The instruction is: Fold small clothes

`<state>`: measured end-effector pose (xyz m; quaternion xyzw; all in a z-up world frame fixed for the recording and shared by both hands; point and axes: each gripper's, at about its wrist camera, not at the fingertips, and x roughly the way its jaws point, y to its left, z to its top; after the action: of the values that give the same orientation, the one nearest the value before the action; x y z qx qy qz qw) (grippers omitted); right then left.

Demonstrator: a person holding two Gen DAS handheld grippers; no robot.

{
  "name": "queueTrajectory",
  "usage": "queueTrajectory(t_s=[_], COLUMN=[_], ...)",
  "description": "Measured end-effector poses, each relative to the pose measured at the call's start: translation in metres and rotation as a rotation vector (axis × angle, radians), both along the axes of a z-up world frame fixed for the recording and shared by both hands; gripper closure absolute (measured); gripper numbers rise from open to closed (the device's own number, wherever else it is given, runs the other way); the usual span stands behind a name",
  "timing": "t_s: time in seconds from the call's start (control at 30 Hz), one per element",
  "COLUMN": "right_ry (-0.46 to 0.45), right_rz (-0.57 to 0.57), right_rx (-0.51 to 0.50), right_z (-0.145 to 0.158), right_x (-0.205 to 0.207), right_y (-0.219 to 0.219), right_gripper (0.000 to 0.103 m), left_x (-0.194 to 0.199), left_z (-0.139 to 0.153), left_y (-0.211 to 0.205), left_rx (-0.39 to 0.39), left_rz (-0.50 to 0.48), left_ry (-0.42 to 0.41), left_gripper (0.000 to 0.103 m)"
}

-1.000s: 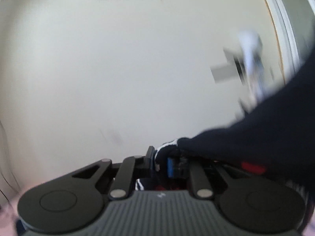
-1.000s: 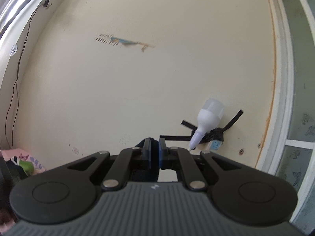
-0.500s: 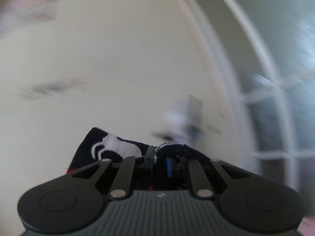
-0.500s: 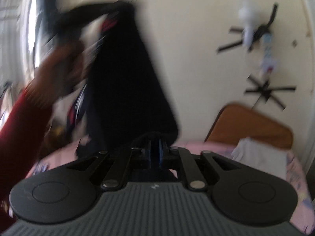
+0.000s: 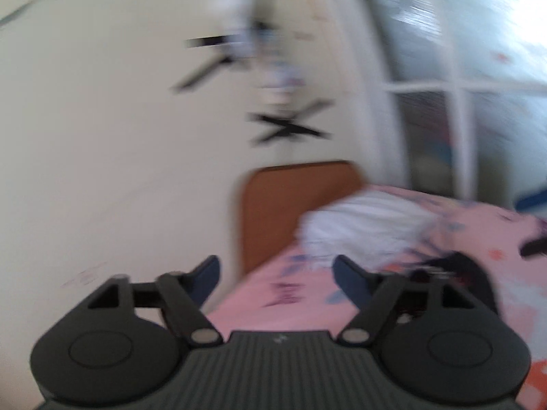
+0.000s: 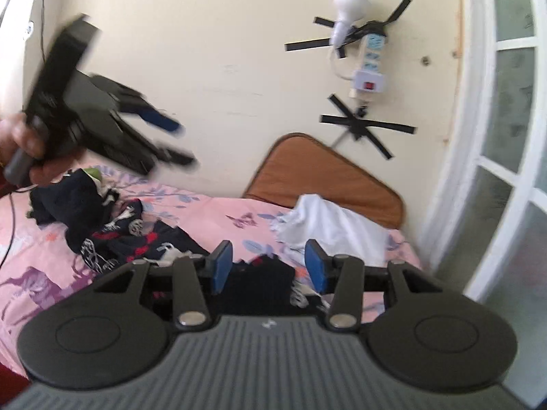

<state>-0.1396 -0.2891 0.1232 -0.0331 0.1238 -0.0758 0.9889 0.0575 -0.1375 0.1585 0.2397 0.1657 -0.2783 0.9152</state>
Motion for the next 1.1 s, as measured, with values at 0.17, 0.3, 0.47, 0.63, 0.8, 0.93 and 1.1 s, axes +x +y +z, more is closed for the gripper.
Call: queueTrajectory(t_s=[0.17,0.3,0.47,0.63,0.8,0.93,1.1], right_ry=[0.090,0.123,0.105,0.219,0.364,0.187,-0.077], right_rz=[0.072,0.014,0.044,0.251,0.276,0.235,-0.062], right_rx=[0.027,-0.025,0.095,0.048,-0.034,0.177,0.212], right_z=[-0.015,-0.025,-0.021,-0.043,-0.074,-0.026,0.028], right_x=[0.058,0.084,0.093,0.137,0.172,0.134,0.045], right_y=[0.003,0.003,-0.003,0.056,0.080,0.028,-0.048], right_gripper=[0.046,0.024,0.023,0.023,0.090,0.090,0.091], left_x=[0.028,0.037,0.024,0.013,0.000,0.005,0.024], left_z=[-0.020,-0.070,-0.106,-0.125,-0.131,-0.112,-0.102], left_y=[0.054,0.079,0.101,0.131,0.152,0.150,0.108], left_rx=[0.006,0.014,-0.079,-0.184,-0.159,-0.171,-0.108], left_rz=[0.189,0.245,0.258,0.334,0.379,0.362,0.264], left_ry=[0.098,0.232,0.331,0.406,0.413,0.348,0.279], left_gripper=[0.019,0.014,0.014,0.014,0.015,0.015,0.015])
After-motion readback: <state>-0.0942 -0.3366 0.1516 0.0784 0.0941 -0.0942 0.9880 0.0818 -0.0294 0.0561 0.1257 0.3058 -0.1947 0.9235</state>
